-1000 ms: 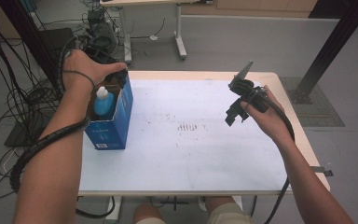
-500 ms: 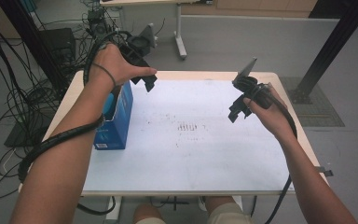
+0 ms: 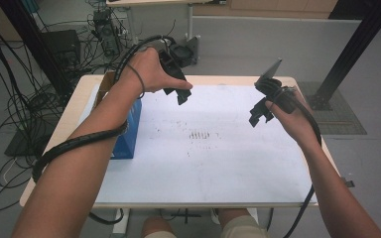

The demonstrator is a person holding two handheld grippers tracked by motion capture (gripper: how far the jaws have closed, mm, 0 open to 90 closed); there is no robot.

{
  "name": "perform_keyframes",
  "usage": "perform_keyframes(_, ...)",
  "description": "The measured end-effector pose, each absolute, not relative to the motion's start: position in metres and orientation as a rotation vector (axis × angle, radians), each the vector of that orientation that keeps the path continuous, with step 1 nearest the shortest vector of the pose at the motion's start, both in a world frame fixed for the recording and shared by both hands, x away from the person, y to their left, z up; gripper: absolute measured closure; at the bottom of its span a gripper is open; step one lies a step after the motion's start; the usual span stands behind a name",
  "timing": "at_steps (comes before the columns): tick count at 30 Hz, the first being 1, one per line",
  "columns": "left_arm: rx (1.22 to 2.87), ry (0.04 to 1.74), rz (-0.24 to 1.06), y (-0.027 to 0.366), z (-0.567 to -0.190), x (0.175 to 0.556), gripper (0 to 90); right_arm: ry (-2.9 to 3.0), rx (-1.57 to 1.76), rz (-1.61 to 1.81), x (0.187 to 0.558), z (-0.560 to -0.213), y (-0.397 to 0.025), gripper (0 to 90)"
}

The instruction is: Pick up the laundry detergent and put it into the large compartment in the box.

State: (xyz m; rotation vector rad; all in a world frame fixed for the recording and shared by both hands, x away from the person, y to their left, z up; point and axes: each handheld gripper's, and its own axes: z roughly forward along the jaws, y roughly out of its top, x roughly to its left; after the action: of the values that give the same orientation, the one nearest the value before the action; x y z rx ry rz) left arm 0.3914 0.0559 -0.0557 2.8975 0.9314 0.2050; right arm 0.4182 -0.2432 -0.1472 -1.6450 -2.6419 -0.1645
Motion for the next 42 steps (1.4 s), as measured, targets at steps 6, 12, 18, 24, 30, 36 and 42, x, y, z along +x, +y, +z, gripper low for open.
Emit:
perform_keyframes(6, 2.923, 0.812, 0.213, 0.045, -0.056, 0.389, 6.3, -2.639, -1.644, -0.162, 0.419, -0.147, -0.245, 6.1)
perform_keyframes(12, 2.933, 0.769, 0.199, 0.035, -0.060, 0.388, 6.4, -2.639, -1.650, -0.166, 0.419, -0.147, -0.246, 6.1)
perform_keyframes(18, 2.950, 0.728, 0.182, 0.027, -0.061, 0.389, 7.0, -2.632, -1.651, -0.162, 0.421, -0.149, -0.246, 6.1)
perform_keyframes(24, 2.945, 0.703, 0.174, 0.025, -0.064, 0.389, 7.0, -2.627, -1.656, -0.169, 0.421, -0.149, -0.249, 6.1)
perform_keyframes(30, 2.945, 0.696, 0.172, 0.023, -0.066, 0.389, 7.0, -2.619, -1.658, -0.169, 0.422, -0.152, -0.251, 6.2)
perform_keyframes(36, 2.941, 0.690, 0.172, 0.024, -0.065, 0.388, 6.9, -2.621, -1.657, -0.174, 0.422, -0.151, -0.252, 6.2)
perform_keyframes(42, 2.935, 0.680, 0.178, 0.025, -0.064, 0.386, 6.9, -2.618, -1.663, -0.178, 0.422, -0.150, -0.253, 6.1)
